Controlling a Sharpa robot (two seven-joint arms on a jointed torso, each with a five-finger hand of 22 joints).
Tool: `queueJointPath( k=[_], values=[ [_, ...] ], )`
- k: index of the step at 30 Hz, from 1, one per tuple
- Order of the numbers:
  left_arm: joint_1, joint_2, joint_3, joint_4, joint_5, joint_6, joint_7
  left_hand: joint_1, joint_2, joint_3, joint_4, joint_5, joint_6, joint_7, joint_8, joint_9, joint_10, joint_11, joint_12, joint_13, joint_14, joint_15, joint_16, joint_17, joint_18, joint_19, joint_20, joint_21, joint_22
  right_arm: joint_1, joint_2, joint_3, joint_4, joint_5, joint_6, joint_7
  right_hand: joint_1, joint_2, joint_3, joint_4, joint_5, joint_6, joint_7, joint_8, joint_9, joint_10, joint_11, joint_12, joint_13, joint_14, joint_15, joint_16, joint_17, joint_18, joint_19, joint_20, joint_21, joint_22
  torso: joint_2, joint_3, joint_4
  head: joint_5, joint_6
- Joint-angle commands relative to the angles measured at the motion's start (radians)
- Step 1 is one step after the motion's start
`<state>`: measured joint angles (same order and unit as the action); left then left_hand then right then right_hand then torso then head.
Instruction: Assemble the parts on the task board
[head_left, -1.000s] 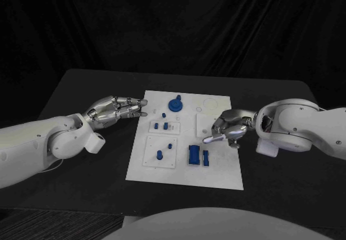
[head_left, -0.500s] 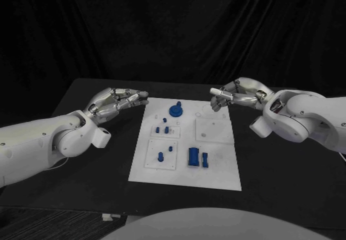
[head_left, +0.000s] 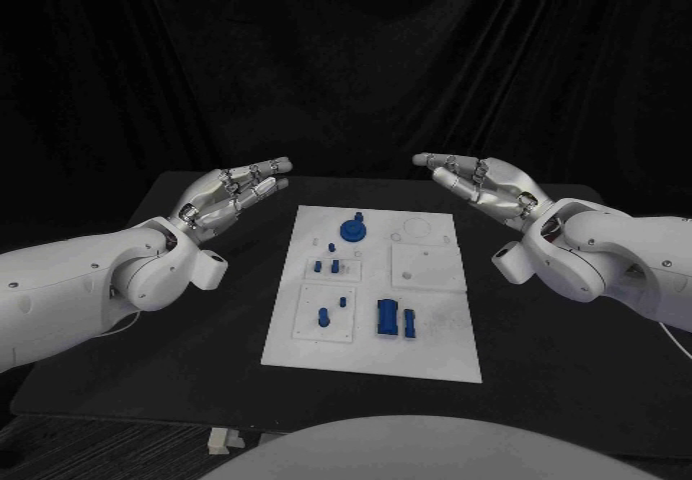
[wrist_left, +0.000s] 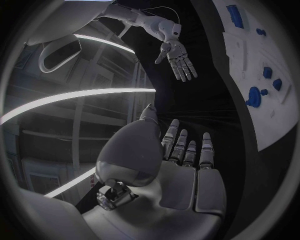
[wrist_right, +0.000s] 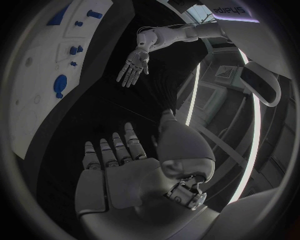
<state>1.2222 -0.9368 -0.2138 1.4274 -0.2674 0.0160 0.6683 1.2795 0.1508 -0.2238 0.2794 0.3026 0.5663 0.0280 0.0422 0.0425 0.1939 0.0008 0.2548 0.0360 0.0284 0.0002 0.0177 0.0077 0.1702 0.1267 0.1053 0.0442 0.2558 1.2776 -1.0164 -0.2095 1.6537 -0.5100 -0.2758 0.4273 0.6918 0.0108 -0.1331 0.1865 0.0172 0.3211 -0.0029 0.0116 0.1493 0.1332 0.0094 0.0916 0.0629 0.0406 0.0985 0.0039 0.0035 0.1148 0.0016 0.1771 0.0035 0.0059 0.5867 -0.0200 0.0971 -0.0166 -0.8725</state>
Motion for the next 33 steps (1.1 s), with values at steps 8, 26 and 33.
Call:
queueJointPath(
  k=[8, 26, 33],
  values=[
    [-0.026, 0.024, 0.032, 0.022, 0.041, -0.116, -0.021, -0.623, -0.073, 0.110, -0.135, -0.148, -0.275, -0.028, -0.042, -0.042, -0.094, -0.001, -0.124, -0.036, -0.028, 0.000, -0.018, -0.008, -0.069, -0.127, -0.105, -0.044, -0.125, -0.051, 0.054, 0.049, -0.018, 0.116, -0.114, 0.015, -0.574, -0.011, 0.133, -0.186, -0.017, -0.321, 0.003, -0.012, -0.149, -0.133, -0.009, -0.092, -0.063, -0.041, -0.099, -0.004, -0.003, -0.115, -0.002, -0.177, -0.004, -0.006, -0.009, 0.0039, -0.0211, 0.005, 0.059],
    [-0.146, 0.133, 0.181, 0.121, 0.226, -0.665, -0.125, -0.966, -0.151, 0.224, -0.279, -0.229, -0.428, -0.028, -0.042, -0.042, -0.194, -0.001, -0.255, -0.036, -0.028, 0.000, -0.018, -0.008, -0.170, -0.127, -0.105, -0.044, -0.256, -0.225, 0.234, 0.207, -0.083, 0.505, -0.489, 0.092, -0.692, -0.011, 0.133, -0.186, -0.017, -0.321, 0.003, -0.012, -0.149, -0.133, -0.009, -0.092, -0.063, -0.041, -0.099, -0.004, -0.003, -0.115, -0.002, -0.177, -0.004, -0.006, -0.042, 0.0196, -0.0952, 0.016, 0.267],
    [-0.169, 0.154, 0.210, 0.140, 0.263, -0.773, -0.146, -1.045, -0.151, 0.224, -0.279, -0.303, -0.462, -0.028, -0.042, -0.042, -0.194, -0.001, -0.255, -0.036, -0.028, 0.000, -0.018, -0.008, -0.170, -0.127, -0.105, -0.044, -0.256, -0.228, 0.236, 0.210, -0.084, 0.510, -0.494, 0.093, -0.692, -0.011, 0.133, -0.186, -0.017, -0.321, 0.003, -0.012, -0.149, -0.133, -0.009, -0.092, -0.063, -0.041, -0.099, -0.004, -0.003, -0.115, -0.002, -0.177, -0.004, -0.006, -0.043, 0.0200, -0.0971, 0.017, 0.273]
  ],
)
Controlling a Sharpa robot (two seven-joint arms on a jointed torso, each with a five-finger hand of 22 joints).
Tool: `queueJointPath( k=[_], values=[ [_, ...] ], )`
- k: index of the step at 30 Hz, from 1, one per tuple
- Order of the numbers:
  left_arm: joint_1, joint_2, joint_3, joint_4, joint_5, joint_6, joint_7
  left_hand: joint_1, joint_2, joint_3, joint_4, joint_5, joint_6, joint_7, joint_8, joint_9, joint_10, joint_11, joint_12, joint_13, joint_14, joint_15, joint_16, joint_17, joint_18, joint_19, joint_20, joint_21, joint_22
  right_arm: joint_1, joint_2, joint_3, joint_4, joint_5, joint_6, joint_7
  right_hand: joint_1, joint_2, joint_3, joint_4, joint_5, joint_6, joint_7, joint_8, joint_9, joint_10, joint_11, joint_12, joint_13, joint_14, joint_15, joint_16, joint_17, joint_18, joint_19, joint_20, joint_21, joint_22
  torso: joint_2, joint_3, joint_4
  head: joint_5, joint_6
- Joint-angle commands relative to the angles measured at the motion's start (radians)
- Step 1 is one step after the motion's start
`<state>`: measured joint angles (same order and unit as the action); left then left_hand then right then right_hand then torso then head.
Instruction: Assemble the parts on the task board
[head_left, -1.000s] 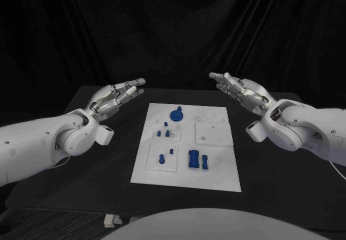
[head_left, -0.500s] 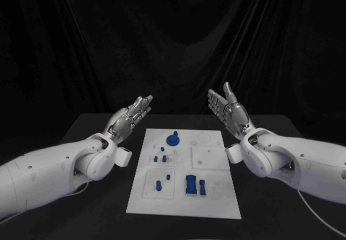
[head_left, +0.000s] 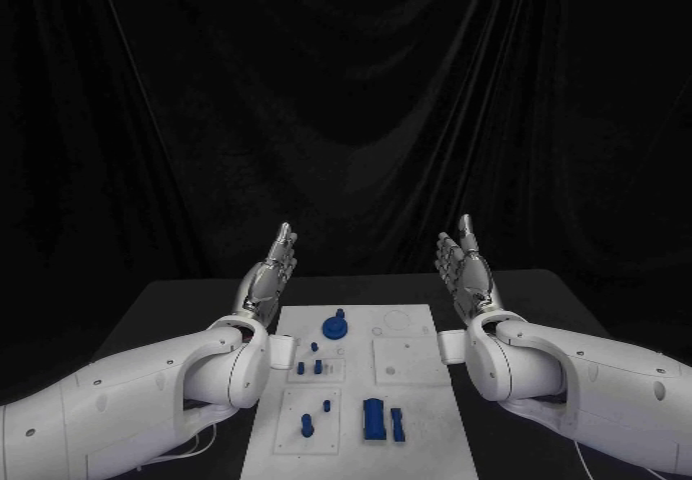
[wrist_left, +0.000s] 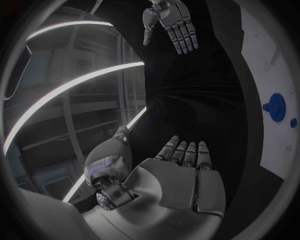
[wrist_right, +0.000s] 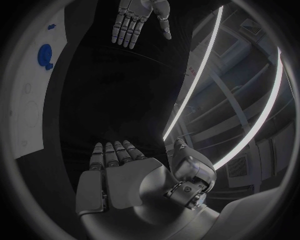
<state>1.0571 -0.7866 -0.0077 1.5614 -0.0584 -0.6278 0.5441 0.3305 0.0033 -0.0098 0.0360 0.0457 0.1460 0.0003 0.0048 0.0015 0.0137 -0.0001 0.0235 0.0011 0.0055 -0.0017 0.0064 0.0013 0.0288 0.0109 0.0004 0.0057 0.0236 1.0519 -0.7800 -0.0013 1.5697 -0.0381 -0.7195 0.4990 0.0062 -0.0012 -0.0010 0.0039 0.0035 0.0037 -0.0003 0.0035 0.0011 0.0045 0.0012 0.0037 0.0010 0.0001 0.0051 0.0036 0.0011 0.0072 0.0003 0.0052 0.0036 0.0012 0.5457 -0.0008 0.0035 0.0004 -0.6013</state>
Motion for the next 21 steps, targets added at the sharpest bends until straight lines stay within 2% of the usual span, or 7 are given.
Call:
queueJointPath(
  k=[1, 10, 11, 18, 21],
  values=[
    [-0.006, 0.005, 0.006, 0.007, 0.056, -0.135, -0.023, -0.105, -0.003, 0.010, -0.036, -0.046, -0.046, 0.000, -0.005, -0.001, -0.014, 0.000, -0.023, -0.001, -0.006, 0.002, -0.006, -0.001, -0.029, -0.011, 0.000, -0.006, -0.024, -0.002, 0.000, 0.001, 0.000, 0.038, -0.050, 0.021, -0.006, 0.001, 0.001, -0.004, -0.004, -0.004, 0.000, -0.004, -0.001, -0.005, -0.001, -0.004, -0.001, 0.000, -0.005, -0.004, -0.001, -0.007, 0.000, -0.005, -0.004, -0.001, -0.002, 0.0008, -0.0035, 0.000, 0.001],
    [-0.007, 0.007, 0.008, 0.009, 0.058, -0.142, -0.024, -0.175, -0.003, 0.010, -0.036, -0.046, -0.074, 0.000, -0.005, -0.001, -0.014, 0.000, -0.023, -0.001, -0.006, 0.002, -0.006, -0.001, -0.029, -0.011, 0.000, -0.006, -0.024, -0.002, 0.000, 0.001, 0.000, 0.038, -0.050, 0.021, -0.006, 0.001, 0.001, -0.004, -0.004, -0.004, 0.000, -0.004, -0.001, -0.005, -0.001, -0.004, -0.001, 0.000, -0.005, -0.004, -0.001, -0.007, 0.000, -0.005, -0.004, -0.001, -0.002, 0.0008, -0.0035, 0.000, 0.001],
    [-0.007, 0.007, 0.008, 0.009, 0.058, -0.142, -0.024, -0.183, -0.003, 0.010, -0.036, -0.046, -0.146, 0.000, -0.005, -0.001, -0.014, 0.000, -0.023, -0.001, -0.006, 0.002, -0.006, -0.001, -0.029, -0.011, 0.000, -0.006, -0.024, -0.002, 0.000, 0.001, 0.000, 0.038, -0.050, 0.021, -0.006, 0.001, 0.001, -0.004, -0.004, -0.004, 0.000, -0.004, -0.001, -0.005, -0.001, -0.004, -0.001, 0.000, -0.005, -0.004, -0.001, -0.007, 0.000, -0.005, -0.004, -0.001, -0.002, 0.0008, -0.0035, 0.000, 0.001],
    [-0.007, 0.007, 0.008, 0.009, 0.058, -0.142, -0.024, -0.220, -0.003, 0.010, -0.036, -0.046, -0.146, 0.000, -0.005, -0.001, -0.014, 0.000, -0.023, -0.001, -0.006, 0.002, -0.006, -0.001, -0.029, -0.011, 0.000, -0.006, -0.024, -0.002, 0.000, 0.001, 0.000, 0.038, -0.050, 0.021, -0.006, 0.001, 0.001, -0.004, -0.004, -0.004, 0.000, -0.004, -0.001, -0.005, -0.001, -0.004, -0.001, 0.000, -0.005, -0.004, -0.001, -0.007, 0.000, -0.005, -0.004, -0.001, -0.002, 0.0008, -0.0035, 0.000, 0.001],
    [-0.007, 0.007, 0.008, 0.009, 0.058, -0.142, -0.024, -0.259, -0.003, 0.010, -0.036, -0.046, -0.146, 0.000, -0.005, -0.001, -0.014, 0.000, -0.023, -0.001, -0.006, 0.002, -0.006, -0.001, -0.029, -0.011, 0.000, -0.006, -0.024, -0.002, 0.000, 0.001, 0.000, 0.038, -0.050, 0.021, -0.006, 0.001, 0.001, -0.004, -0.004, -0.004, 0.000, -0.004, -0.001, -0.005, -0.001, -0.004, -0.001, 0.000, -0.005, -0.004, -0.001, -0.007, 0.000, -0.005, -0.004, -0.001, -0.002, 0.0008, -0.0035, 0.000, 0.001]
  ],
)
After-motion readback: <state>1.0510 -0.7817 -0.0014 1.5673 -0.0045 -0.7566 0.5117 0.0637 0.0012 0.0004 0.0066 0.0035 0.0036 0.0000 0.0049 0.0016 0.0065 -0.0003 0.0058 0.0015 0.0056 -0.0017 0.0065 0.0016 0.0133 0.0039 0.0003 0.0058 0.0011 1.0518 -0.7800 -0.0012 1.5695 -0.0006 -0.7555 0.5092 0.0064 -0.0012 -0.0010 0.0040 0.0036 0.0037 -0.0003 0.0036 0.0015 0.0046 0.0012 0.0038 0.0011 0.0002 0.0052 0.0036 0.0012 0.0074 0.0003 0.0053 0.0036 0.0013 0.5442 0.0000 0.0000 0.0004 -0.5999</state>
